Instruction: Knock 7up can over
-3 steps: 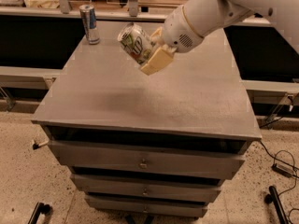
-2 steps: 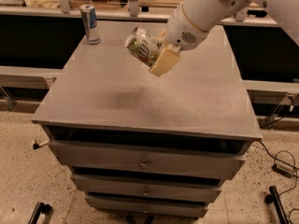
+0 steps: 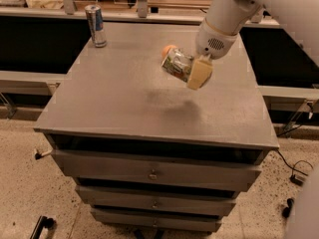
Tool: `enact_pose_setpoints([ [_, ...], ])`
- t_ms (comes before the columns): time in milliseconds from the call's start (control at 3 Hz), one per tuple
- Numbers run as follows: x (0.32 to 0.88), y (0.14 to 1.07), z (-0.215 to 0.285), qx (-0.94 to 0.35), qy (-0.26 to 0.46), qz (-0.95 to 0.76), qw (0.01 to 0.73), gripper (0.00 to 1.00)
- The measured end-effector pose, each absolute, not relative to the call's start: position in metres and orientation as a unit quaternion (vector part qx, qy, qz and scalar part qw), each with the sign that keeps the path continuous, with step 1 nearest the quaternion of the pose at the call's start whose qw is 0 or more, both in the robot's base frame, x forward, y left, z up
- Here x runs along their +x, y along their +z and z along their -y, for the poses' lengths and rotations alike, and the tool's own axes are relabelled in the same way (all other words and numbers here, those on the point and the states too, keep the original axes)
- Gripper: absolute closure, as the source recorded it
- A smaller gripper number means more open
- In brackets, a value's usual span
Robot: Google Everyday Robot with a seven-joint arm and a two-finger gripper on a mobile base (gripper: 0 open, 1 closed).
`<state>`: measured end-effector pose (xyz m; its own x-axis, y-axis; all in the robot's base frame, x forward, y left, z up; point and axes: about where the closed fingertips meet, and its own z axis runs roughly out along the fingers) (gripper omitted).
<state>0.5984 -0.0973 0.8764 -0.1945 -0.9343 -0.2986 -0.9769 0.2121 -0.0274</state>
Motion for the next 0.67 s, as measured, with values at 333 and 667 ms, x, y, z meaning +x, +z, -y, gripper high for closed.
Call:
enact_pose_setpoints([
  [333,0.6009,0.8582,0.1059,-0.617,0.101,-0.776,0.082,1.0],
  [667,0.6007,0.8529,0.1092,-0.618,0.071,-0.779,0.077,0.81],
])
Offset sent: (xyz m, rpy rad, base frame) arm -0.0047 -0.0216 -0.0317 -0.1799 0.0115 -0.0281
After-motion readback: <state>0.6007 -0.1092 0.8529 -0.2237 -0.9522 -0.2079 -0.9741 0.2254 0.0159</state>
